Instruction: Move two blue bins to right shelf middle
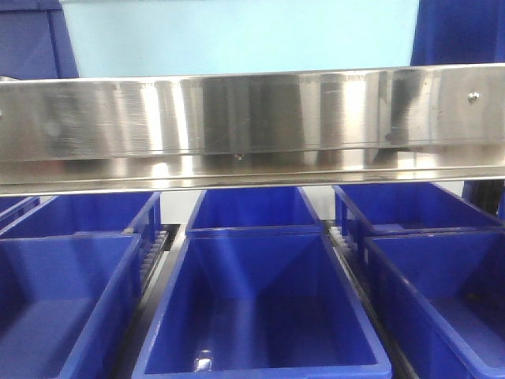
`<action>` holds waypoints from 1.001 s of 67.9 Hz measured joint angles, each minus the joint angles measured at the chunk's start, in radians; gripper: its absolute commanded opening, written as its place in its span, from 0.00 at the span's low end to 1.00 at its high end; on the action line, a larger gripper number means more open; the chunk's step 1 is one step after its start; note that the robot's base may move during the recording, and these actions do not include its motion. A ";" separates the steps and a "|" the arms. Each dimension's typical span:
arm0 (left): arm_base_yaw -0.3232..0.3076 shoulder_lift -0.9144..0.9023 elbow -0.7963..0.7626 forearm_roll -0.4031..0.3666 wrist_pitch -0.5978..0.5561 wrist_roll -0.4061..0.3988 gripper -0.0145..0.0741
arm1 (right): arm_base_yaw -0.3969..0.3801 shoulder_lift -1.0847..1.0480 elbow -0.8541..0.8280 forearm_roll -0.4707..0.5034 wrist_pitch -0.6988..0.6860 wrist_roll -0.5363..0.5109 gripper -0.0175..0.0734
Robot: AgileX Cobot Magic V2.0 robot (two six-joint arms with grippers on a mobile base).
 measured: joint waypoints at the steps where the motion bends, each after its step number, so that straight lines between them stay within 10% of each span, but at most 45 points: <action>1: 0.000 0.000 0.000 0.000 0.002 0.000 0.04 | -0.002 0.005 0.000 0.000 -0.002 0.000 0.02; 37: 0.000 0.100 0.000 0.024 0.090 -0.062 0.05 | -0.011 0.092 -0.002 -0.013 -0.071 -0.004 0.03; 68: 0.000 0.102 0.000 0.043 0.113 -0.064 0.33 | -0.009 0.105 -0.002 0.012 -0.074 -0.013 0.31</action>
